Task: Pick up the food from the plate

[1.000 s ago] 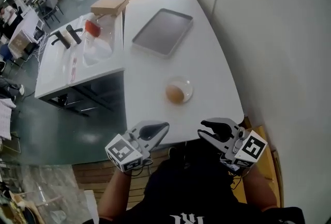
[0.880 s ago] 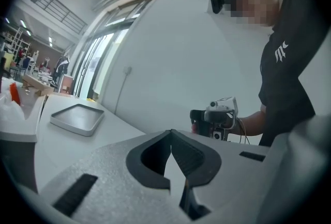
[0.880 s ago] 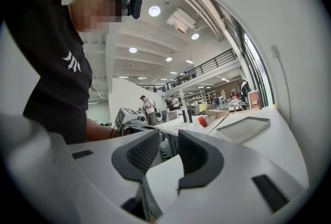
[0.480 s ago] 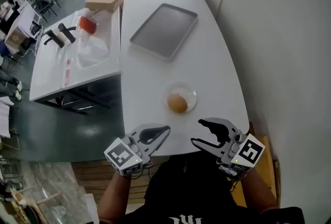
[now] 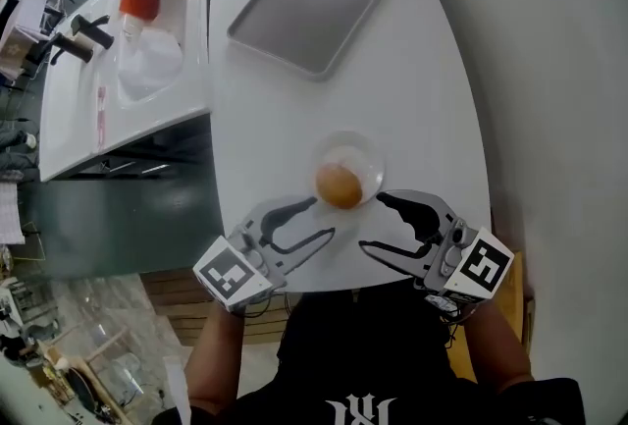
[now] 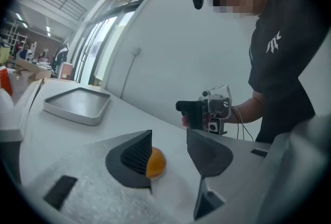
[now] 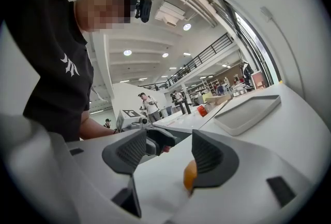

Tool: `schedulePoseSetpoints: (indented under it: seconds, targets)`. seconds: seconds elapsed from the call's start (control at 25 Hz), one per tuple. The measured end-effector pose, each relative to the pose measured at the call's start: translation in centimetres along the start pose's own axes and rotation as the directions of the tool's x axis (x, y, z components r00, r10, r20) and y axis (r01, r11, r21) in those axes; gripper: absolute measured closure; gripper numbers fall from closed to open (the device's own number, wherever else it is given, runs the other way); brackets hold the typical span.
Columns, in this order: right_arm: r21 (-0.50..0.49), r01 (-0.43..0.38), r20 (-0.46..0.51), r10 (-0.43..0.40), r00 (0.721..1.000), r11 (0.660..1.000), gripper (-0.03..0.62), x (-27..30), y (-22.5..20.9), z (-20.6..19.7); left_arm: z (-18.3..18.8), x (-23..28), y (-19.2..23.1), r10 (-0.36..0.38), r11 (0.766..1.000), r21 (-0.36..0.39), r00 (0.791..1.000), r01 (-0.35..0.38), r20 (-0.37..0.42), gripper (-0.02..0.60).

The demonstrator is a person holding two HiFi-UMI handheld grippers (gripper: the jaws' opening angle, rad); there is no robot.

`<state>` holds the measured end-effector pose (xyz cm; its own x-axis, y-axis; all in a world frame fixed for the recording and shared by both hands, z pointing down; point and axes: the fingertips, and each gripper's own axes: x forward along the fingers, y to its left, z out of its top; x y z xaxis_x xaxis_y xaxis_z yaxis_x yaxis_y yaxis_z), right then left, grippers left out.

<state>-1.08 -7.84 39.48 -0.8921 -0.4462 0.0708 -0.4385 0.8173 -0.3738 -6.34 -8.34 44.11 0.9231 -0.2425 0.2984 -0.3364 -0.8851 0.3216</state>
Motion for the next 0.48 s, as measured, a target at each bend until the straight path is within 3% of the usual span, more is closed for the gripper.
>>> schedulePoseSetpoints:
  seconds: [0.24,0.48]
  targets:
    - [0.048,0.044,-0.025,-0.043,0.999,0.998,0.349,-0.5,-2.9,-1.7,-1.6,3.2,2.9,-0.06,0.986,0.147,0.989,0.08,-0.135,0.301]
    - [0.084,0.077,-0.028,-0.075,0.997,0.993,0.35,-0.8,-5.6,-2.8,-3.2,5.8,4.3,-0.134,0.944,0.257,0.952,0.208,-0.277,0.265]
